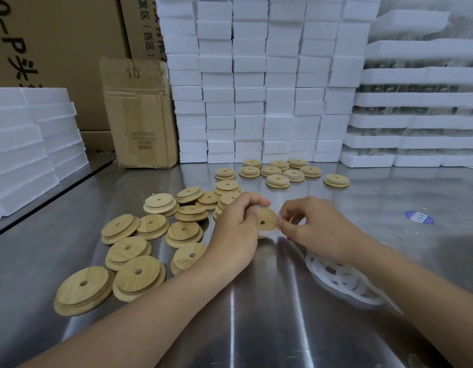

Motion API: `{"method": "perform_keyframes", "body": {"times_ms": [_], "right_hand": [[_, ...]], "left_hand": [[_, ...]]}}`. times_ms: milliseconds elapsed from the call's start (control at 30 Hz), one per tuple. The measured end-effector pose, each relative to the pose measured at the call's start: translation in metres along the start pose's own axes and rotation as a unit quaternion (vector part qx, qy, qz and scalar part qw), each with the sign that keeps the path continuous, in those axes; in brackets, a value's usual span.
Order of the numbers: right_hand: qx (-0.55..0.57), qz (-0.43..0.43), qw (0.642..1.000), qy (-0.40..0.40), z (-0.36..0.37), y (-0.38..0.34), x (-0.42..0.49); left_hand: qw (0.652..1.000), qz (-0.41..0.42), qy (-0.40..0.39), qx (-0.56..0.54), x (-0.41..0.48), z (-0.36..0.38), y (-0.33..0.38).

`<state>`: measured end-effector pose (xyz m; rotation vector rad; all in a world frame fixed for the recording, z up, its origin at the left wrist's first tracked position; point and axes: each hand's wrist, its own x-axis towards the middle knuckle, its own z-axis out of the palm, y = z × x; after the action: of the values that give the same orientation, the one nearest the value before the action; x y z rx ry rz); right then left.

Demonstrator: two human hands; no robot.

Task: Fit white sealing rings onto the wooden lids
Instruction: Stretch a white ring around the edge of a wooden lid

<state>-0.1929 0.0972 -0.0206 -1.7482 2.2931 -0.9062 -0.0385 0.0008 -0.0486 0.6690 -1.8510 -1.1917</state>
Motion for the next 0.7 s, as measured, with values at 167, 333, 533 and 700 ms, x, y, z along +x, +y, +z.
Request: {"method": "perform_keyframes", "body": {"times_ms": [167, 333, 533, 700], "right_hand": [[0.061, 0.022, 0.998, -0.025, -0.0065, 0.0003, 0.0009], [0.112, 0.014, 0.993, -0.012, -0.0075, 0.0017, 0.0022], [0.215, 0.043, 0.976, -0.007, -0.008, 0.0039, 0.0052], [0.272, 0.008, 0.961, 0.044, -0.0075, 0.0021, 0.006]], "left_hand": [[1.0, 0.005, -0.007, -0.004, -0.0011, -0.0016, 0.0026], [1.0, 0.017, -0.006, 0.0, -0.0018, -0.0022, 0.0015], [0.996, -0.018, 0.013, -0.089, -0.0011, -0.0047, 0.0068], [0.994, -0.029, 0.009, -0.102, -0.0025, -0.0043, 0.0078]]}}
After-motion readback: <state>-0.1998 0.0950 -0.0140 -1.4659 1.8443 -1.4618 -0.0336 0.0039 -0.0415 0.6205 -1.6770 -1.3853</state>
